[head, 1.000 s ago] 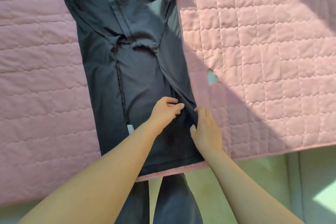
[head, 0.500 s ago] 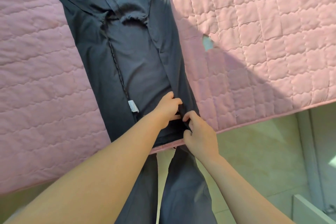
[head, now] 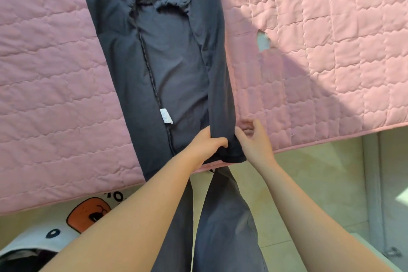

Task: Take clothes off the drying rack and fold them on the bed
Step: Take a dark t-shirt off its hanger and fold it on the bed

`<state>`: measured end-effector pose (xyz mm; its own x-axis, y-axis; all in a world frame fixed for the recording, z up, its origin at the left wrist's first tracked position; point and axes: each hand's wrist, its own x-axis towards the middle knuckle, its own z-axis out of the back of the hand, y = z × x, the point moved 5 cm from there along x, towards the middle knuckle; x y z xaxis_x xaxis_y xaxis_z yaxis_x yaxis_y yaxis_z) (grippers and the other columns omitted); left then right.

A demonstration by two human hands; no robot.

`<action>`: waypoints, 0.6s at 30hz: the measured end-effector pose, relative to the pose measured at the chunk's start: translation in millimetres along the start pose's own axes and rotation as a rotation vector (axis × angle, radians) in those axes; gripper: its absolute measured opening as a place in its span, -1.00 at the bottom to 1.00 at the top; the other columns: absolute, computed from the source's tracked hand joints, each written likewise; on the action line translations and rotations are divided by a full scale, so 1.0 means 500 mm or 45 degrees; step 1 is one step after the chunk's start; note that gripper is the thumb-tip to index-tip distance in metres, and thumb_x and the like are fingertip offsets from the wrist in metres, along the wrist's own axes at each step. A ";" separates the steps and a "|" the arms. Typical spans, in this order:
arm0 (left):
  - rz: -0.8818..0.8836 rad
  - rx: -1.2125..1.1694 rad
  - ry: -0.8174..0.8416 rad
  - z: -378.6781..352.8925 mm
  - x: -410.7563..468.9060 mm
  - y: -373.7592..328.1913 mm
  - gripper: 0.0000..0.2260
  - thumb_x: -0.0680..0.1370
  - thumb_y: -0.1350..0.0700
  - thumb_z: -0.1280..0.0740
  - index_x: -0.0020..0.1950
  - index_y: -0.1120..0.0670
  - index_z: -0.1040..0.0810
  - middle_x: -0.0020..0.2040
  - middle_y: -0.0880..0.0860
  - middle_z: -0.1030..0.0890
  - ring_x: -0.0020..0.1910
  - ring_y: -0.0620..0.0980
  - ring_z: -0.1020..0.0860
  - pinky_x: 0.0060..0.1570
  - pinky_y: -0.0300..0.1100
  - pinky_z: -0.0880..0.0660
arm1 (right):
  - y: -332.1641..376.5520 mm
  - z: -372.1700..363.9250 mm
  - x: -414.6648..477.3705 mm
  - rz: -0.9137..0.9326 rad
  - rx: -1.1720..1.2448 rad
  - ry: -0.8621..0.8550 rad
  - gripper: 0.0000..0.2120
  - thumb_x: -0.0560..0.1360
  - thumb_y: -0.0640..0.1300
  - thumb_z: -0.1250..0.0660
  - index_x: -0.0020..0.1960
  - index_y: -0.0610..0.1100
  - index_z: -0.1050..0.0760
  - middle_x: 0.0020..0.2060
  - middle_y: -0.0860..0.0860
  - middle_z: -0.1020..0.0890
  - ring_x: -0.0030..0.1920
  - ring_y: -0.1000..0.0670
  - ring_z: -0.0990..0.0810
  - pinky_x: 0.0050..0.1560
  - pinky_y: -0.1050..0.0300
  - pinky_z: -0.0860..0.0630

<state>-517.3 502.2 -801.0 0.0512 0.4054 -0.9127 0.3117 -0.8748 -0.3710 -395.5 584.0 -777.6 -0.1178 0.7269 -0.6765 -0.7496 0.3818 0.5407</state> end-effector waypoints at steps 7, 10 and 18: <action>0.100 0.159 0.224 -0.003 -0.014 0.073 -0.48 0.44 0.25 -0.45 0.33 -0.01 -0.41 0.09 0.04 -0.64 0.06 0.01 -0.62 0.04 -0.08 -0.60 | -0.025 0.000 -0.003 -0.092 -0.176 0.521 -0.84 0.51 -0.10 -0.40 -0.22 -0.08 -0.51 -0.37 0.06 -0.54 -0.38 0.18 -0.50 -0.36 0.39 -0.43; 0.070 0.457 0.288 0.012 -0.029 0.032 -0.63 0.43 0.17 -0.50 0.20 0.01 -0.52 -0.04 -0.07 -0.65 -0.09 -0.16 -0.63 -0.17 -0.33 -0.53 | -0.037 0.003 0.010 -0.105 -0.437 0.506 -0.73 0.51 -0.01 -0.38 -0.30 -0.08 -0.45 -0.40 0.05 -0.51 -0.35 0.07 -0.47 -0.27 0.19 -0.39; -0.193 -0.398 -0.255 0.116 0.083 -0.190 -0.86 0.61 0.12 -0.23 -0.02 0.13 -0.56 -0.07 0.10 -0.62 -0.07 0.01 -0.58 0.06 -0.18 -0.50 | -0.035 -0.018 -0.007 -0.199 0.007 0.408 -0.78 0.44 0.01 -0.46 -0.05 -0.11 -0.56 -0.20 0.03 -0.68 -0.20 0.07 -0.64 -0.25 0.31 -0.47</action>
<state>-599.6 586.8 -813.7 -0.1935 0.4367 -0.8785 0.5769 -0.6737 -0.4620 -387.8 569.7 -789.5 -0.2010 0.4441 -0.8731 -0.7714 0.4776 0.4205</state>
